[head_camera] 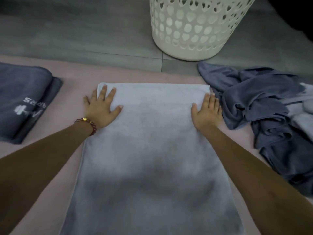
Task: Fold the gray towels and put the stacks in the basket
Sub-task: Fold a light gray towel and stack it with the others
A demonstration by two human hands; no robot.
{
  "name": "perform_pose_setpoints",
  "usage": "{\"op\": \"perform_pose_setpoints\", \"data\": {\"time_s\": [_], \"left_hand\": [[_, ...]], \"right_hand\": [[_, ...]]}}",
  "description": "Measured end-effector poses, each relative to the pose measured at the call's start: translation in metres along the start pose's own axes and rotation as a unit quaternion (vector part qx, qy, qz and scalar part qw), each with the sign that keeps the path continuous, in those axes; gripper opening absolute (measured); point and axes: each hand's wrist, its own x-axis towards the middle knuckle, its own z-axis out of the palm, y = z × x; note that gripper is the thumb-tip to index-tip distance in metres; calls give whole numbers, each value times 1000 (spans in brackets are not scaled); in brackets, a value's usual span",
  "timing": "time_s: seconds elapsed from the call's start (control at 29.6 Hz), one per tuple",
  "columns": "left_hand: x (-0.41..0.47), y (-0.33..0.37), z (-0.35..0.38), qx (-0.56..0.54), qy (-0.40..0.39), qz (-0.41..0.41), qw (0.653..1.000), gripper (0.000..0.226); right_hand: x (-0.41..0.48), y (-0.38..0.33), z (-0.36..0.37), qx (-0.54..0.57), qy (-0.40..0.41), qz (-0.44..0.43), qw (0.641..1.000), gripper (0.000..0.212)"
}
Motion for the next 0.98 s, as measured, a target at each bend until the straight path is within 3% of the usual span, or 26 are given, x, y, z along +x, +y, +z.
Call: {"op": "perform_pose_setpoints", "data": {"time_s": [0.1, 0.17, 0.24, 0.3, 0.37, 0.51, 0.64, 0.74, 0.85, 0.91, 0.98], "left_hand": [[-11, 15, -12, 66, -53, -70, 994, 72], [-42, 35, -16, 101, -77, -76, 989, 70], [-96, 48, -7, 61, -78, 7, 995, 68], [-157, 46, 6, 32, -60, 111, 992, 71], [-204, 30, 16, 39, -33, 159, 986, 67], [-256, -7, 21, 37, 5, 179, 983, 62], [-273, -15, 17, 29, -22, 177, 984, 62], [-278, -17, 14, 50, -35, 201, 978, 64], [-287, -29, 15, 85, -55, 304, 947, 65], [-289, -43, 13, 112, -61, 383, 915, 63], [-289, -57, 10, 127, -75, 410, 900, 63]], "right_hand": [[-20, -3, -10, -37, -18, 1, 999, 67], [-57, -1, -11, -18, -27, -88, 996, 65], [-111, 11, -7, 6, -42, -227, 973, 64], [-162, 38, 1, -28, -53, -310, 949, 59], [-198, 70, 3, -50, -51, -291, 954, 55], [-241, 122, -6, -10, -65, -181, 981, 60], [-253, 122, -8, -32, -79, -144, 986, 78], [-265, 122, -7, -70, -101, -206, 971, 85], [-273, 138, -5, -94, -110, -307, 940, 68], [-270, 152, -8, -83, -104, -306, 943, 61], [-268, 161, -15, -49, -128, -257, 957, 63]]}}
